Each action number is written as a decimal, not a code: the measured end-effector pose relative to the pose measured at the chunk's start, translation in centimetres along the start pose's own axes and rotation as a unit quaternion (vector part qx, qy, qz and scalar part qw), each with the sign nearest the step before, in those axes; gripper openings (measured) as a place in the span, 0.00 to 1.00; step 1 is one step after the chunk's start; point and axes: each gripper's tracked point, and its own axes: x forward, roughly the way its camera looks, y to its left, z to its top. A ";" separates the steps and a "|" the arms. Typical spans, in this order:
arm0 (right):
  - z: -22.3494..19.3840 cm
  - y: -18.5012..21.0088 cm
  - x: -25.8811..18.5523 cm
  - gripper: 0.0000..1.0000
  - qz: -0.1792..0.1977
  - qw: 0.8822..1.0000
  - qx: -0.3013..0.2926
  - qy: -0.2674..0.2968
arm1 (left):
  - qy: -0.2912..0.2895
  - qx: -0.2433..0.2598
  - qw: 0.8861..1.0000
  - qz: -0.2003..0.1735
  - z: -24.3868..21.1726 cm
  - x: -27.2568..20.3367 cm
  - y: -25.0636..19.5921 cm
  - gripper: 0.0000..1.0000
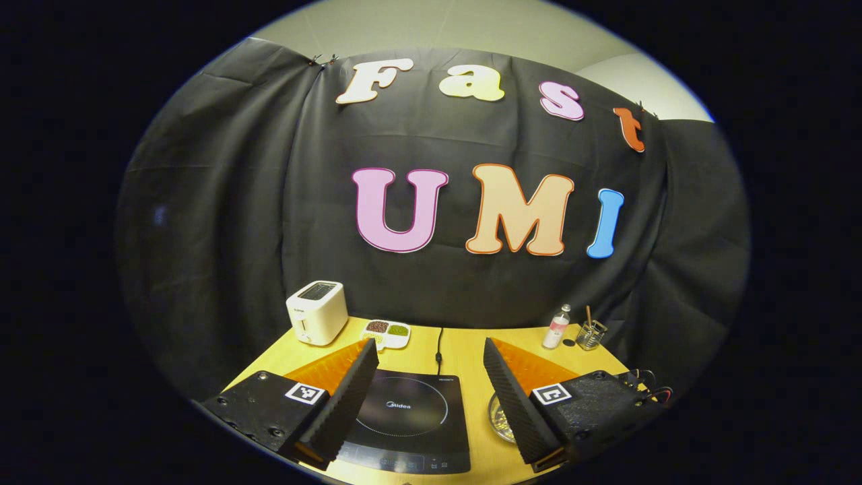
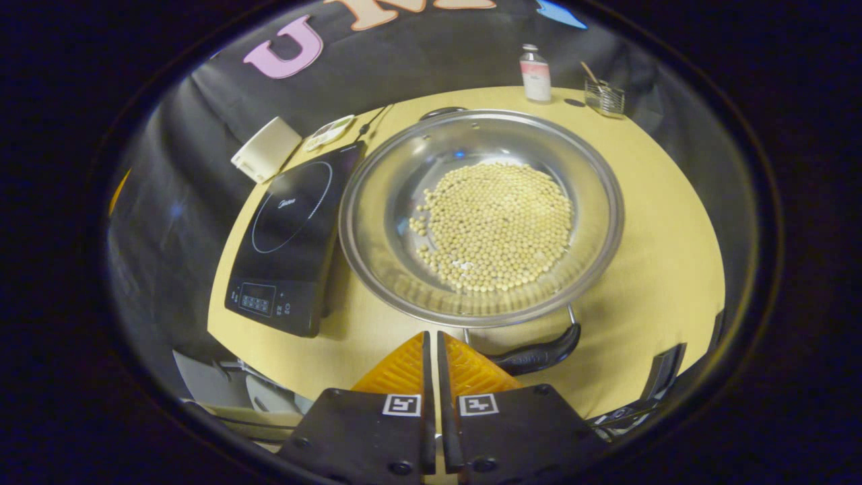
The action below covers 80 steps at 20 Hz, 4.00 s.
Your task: First push the handle of the pot to place it horizontally, then grasp the pot with both hands and set it on the induction cooktop.
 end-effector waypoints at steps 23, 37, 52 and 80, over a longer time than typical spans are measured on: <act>3.5 -10.6 0.4 0.00 -0.076 0.996 0.023 -0.025 | -0.011 -0.012 0.999 0.032 0.3 0.6 -2.2 0.93; 7.4 -14.6 0.6 0.07 -0.089 0.993 0.032 -0.069 | -0.017 0.007 1.000 -0.013 1.4 0.3 -8.2 0.93; 11.1 -16.4 1.9 0.00 -0.079 0.995 0.005 -0.063 | -0.022 -0.023 0.997 0.063 -1.1 -6.4 -4.4 0.93; 10.6 -22.2 -1.5 0.99 -0.156 0.987 0.007 -0.038 | 0.078 -0.020 0.996 -0.023 -8.2 -0.1 -1.2 0.96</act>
